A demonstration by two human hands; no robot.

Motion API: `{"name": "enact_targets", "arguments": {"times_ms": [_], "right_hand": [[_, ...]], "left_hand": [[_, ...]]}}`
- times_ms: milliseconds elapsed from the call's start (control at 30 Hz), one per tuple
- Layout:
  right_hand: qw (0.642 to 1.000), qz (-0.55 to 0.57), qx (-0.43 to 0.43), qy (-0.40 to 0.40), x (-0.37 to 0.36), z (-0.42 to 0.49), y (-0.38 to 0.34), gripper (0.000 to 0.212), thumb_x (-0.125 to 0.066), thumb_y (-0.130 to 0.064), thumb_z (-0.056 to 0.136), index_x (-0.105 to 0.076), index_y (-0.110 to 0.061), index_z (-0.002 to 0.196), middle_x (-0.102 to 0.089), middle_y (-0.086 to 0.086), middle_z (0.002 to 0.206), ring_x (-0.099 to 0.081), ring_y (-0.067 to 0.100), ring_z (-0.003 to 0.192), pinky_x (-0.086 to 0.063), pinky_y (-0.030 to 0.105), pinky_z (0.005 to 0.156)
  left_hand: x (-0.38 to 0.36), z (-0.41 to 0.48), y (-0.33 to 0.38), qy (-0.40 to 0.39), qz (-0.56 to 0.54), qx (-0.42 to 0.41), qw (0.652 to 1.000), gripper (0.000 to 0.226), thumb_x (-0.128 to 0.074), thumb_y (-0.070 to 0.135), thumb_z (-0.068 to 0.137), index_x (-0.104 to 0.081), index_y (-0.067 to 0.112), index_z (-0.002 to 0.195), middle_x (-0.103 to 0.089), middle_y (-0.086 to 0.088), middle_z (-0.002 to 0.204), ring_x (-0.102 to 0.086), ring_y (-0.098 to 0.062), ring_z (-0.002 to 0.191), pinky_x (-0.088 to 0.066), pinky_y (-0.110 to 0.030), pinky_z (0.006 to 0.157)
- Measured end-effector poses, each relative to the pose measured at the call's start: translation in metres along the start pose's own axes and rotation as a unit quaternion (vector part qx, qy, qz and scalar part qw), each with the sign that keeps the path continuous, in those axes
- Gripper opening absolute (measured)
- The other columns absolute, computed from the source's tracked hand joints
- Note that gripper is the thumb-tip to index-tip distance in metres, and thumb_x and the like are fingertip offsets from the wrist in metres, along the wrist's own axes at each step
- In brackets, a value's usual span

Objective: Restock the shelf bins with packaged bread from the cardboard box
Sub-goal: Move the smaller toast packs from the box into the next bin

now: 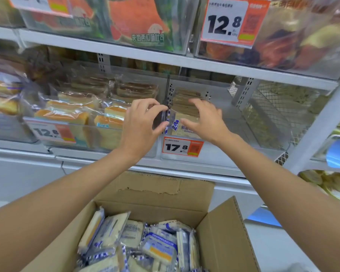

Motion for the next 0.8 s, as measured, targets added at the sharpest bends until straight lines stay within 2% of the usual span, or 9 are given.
{"name": "enact_targets", "arguments": {"times_ms": [67, 133, 200, 267, 367, 467, 567, 667, 800], "right_hand": [[0.996, 0.054, 0.012, 0.069, 0.012, -0.024, -0.013, 0.043, -0.063, -0.041, 0.088, -0.053, -0.021, 0.125, -0.062, -0.001, 0.114, -0.054, 0.016, 0.106, -0.036, 0.039, 0.098], [0.989, 0.100, 0.038, 0.103, 0.015, -0.052, -0.030, 0.018, -0.062, -0.029, 0.088, -0.058, -0.017, 0.102, -0.058, -0.004, 0.086, -0.051, 0.014, 0.078, -0.046, 0.037, 0.078], [0.985, 0.137, 0.053, 0.087, 0.001, -0.079, -0.044, 0.006, -0.061, -0.021, 0.087, -0.059, -0.016, 0.089, -0.055, -0.006, 0.075, -0.047, 0.012, 0.067, -0.048, 0.037, 0.065], [0.987, 0.150, 0.061, 0.009, -0.031, -0.106, -0.055, 0.004, -0.062, -0.020, 0.087, -0.061, -0.017, 0.089, -0.057, -0.006, 0.076, -0.047, 0.008, 0.065, -0.046, 0.034, 0.063], [0.972, 0.135, 0.060, -0.181, -0.095, -0.154, -0.067, 0.017, -0.061, -0.027, 0.090, -0.061, -0.021, 0.106, -0.060, -0.007, 0.093, -0.050, 0.004, 0.074, -0.042, 0.024, 0.069], [0.929, 0.138, 0.017, -0.343, -0.162, -0.195, -0.070, 0.038, -0.062, -0.032, 0.092, -0.056, -0.018, 0.127, -0.060, -0.003, 0.110, -0.051, 0.007, 0.086, -0.038, 0.020, 0.074], [0.855, 0.194, -0.093, -0.473, -0.229, -0.225, -0.071, 0.054, -0.067, -0.033, 0.090, -0.050, -0.011, 0.136, -0.063, 0.004, 0.116, -0.059, 0.016, 0.101, -0.047, 0.029, 0.084], [0.788, 0.272, -0.172, -0.524, -0.276, -0.248, -0.084, 0.059, -0.075, -0.030, 0.084, -0.051, -0.003, 0.131, -0.061, 0.009, 0.104, -0.059, 0.019, 0.096, -0.046, 0.032, 0.082], [0.784, 0.329, -0.222, -0.477, -0.305, -0.263, -0.098, 0.023, -0.076, -0.017, 0.083, -0.054, -0.012, 0.085, -0.049, 0.001, 0.074, -0.051, 0.010, 0.064, -0.042, 0.026, 0.064]], "left_hand": [[0.013, -0.012, 0.009, 0.038, -0.029, 0.007, 0.999, 0.015, -0.071, 0.022, 0.084, -0.067, 0.015, 0.097, -0.060, 0.002, 0.094, -0.050, -0.013, 0.087, -0.042, -0.025, 0.073], [0.016, -0.035, 0.010, -0.012, -0.083, 0.056, 0.995, 0.010, -0.068, 0.021, 0.087, -0.064, 0.017, 0.095, -0.055, 0.008, 0.088, -0.042, -0.004, 0.073, -0.039, -0.019, 0.064], [0.012, -0.069, -0.002, -0.090, -0.113, 0.120, 0.982, 0.012, -0.068, 0.022, 0.088, -0.063, 0.020, 0.099, -0.053, 0.010, 0.087, -0.044, -0.005, 0.067, -0.041, -0.023, 0.062], [0.010, -0.110, -0.019, -0.160, -0.121, 0.175, 0.964, 0.013, -0.070, 0.020, 0.087, -0.064, 0.018, 0.099, -0.055, 0.009, 0.086, -0.047, -0.002, 0.067, -0.042, -0.024, 0.065], [0.014, -0.174, -0.048, -0.244, -0.122, 0.243, 0.931, 0.015, -0.070, 0.013, 0.088, -0.066, 0.009, 0.101, -0.059, 0.000, 0.091, -0.047, 0.002, 0.070, -0.036, -0.012, 0.068], [0.022, -0.227, -0.077, -0.283, -0.103, 0.305, 0.903, 0.011, -0.070, 0.013, 0.088, -0.065, 0.015, 0.097, -0.059, 0.007, 0.084, -0.048, 0.001, 0.067, -0.036, -0.013, 0.064], [0.027, -0.259, -0.102, -0.271, -0.107, 0.354, 0.889, 0.011, -0.074, 0.014, 0.085, -0.066, 0.020, 0.088, -0.058, 0.011, 0.075, -0.050, 0.000, 0.062, -0.038, -0.012, 0.062], [0.031, -0.274, -0.114, -0.266, -0.126, 0.378, 0.878, 0.012, -0.073, 0.016, 0.085, -0.064, 0.025, 0.085, -0.059, 0.009, 0.077, -0.051, 0.001, 0.061, -0.044, -0.024, 0.068], [0.031, -0.285, -0.123, -0.284, -0.128, 0.397, 0.863, 0.011, -0.073, 0.013, 0.085, -0.066, 0.018, 0.092, -0.060, 0.006, 0.081, -0.049, -0.001, 0.059, -0.042, -0.016, 0.064]]}}
Point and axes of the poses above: each hand's wrist, its own z-axis towards the middle knuckle, its own x-axis out of the back of the hand, y = z × x, the point moved 4 cm from there along z, towards the middle knuckle
